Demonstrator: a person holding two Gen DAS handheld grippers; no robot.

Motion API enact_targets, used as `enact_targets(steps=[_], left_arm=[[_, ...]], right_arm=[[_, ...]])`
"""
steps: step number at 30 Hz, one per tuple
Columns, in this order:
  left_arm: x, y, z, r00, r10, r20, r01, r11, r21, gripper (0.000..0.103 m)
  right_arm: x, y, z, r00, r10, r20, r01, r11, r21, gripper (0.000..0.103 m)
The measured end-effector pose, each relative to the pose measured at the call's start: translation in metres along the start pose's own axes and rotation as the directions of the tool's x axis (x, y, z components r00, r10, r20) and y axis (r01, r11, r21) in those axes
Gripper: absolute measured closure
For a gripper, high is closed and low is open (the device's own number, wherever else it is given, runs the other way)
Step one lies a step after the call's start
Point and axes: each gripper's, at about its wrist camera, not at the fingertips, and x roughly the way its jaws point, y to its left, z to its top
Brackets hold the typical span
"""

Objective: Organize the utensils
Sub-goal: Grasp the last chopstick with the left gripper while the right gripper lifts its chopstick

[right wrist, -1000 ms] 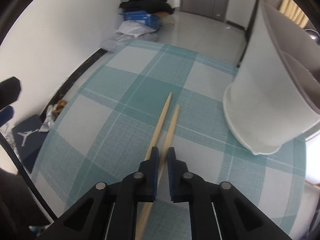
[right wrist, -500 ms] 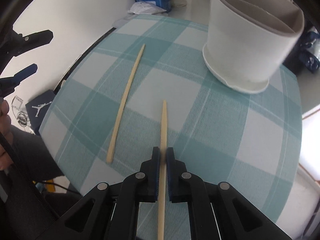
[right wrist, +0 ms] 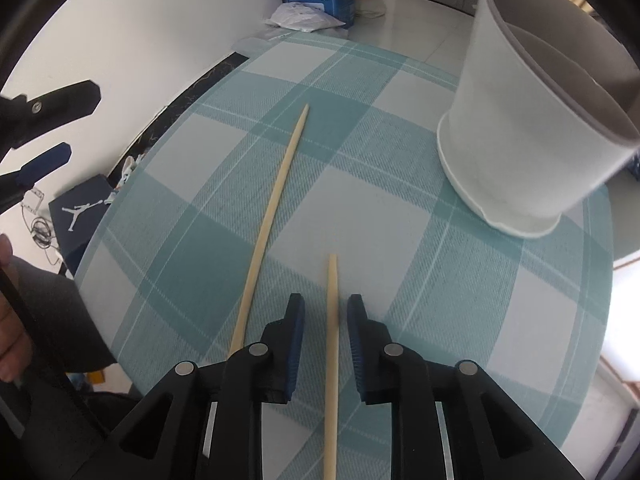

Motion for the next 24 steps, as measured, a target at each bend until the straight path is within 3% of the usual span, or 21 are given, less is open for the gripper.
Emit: enact_targets(steps=[4, 7, 10, 16, 19, 24], left_arm=[[0.004, -0.001, 0.001, 1.000, 0.003, -0.015, -0.003, 1.000, 0.004, 0.001], [0.008, -0.004, 0.002, 1.000, 0.009, -0.027, -0.009, 1.000, 0.009, 0.001], [0.011, -0.007, 0.002, 0.998, 0.051, -0.029, -0.050, 0.998, 0.030, 0.001], [0.027, -0.021, -0.003, 0.991, 0.107, -0.084, -0.100, 0.992, 0.080, 0.001], [0.038, -0.030, -0.006, 0.984, 0.121, -0.127, -0.106, 0.988, 0.116, 0.001], [0.052, -0.040, -0.009, 0.976, 0.122, -0.178, -0.102, 0.988, 0.118, 0.001]], right_arm=[[0.005, -0.004, 0.014, 1.000, -0.004, -0.016, 0.004, 1.000, 0.001, 0.083], [0.009, -0.005, 0.018, 1.000, -0.006, -0.011, 0.006, 1.000, -0.002, 0.099], [0.003, -0.011, 0.013, 0.999, 0.034, -0.003, -0.034, 0.999, 0.004, 0.099], [-0.035, -0.029, 0.013, 0.979, 0.066, 0.191, -0.073, 0.997, 0.033, 0.099], [-0.052, -0.041, 0.012, 0.961, 0.103, 0.258, -0.124, 0.990, 0.067, 0.099], [-0.081, -0.070, 0.007, 0.894, 0.190, 0.406, -0.266, 0.954, 0.139, 0.099]])
